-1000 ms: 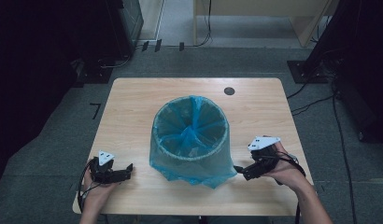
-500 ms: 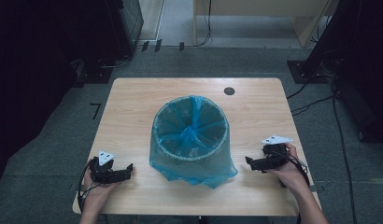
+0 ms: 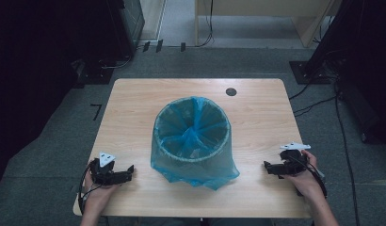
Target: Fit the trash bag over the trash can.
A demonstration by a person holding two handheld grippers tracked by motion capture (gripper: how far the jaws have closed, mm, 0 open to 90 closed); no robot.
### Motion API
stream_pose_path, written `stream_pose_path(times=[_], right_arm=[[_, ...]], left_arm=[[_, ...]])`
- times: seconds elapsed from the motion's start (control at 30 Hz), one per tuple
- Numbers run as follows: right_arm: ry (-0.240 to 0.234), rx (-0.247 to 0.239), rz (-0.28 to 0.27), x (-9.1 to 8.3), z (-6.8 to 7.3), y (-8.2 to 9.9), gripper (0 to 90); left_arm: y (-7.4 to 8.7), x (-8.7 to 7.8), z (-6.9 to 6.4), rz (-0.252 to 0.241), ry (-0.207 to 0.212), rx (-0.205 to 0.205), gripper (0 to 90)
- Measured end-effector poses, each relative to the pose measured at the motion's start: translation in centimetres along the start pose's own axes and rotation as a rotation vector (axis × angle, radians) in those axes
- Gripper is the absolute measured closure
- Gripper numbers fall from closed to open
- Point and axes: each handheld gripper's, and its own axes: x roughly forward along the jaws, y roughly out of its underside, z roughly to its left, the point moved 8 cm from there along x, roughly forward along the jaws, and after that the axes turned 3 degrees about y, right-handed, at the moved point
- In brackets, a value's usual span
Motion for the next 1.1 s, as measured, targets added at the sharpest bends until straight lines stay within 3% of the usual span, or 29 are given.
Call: stream_pose_path(times=[0.2,0.53,0.77,0.83,1.1], right_arm=[[0.026,0.031,0.013,-0.8,-1.0,1.1,0.0],[0.043,0.055,-0.077,-2.1,-2.1,3.4,0.0],[0.087,0.113,-0.13,-3.1,-3.9,5.1,0.0],[0.09,0.112,-0.158,-3.1,-4.0,5.2,0.0],[0.097,0.123,-0.158,-3.1,-3.9,5.1,0.0]], left_arm=[[0.0,0.0,0.0,0.0,0.0,0.0,0.0],[0.0,0.0,0.0,0.0,0.0,0.0,0.0],[0.0,0.0,0.0,0.0,0.0,0.0,0.0],[0.0,0.0,0.0,0.0,0.0,0.0,0.0],[0.0,0.0,0.0,0.0,0.0,0.0,0.0]])
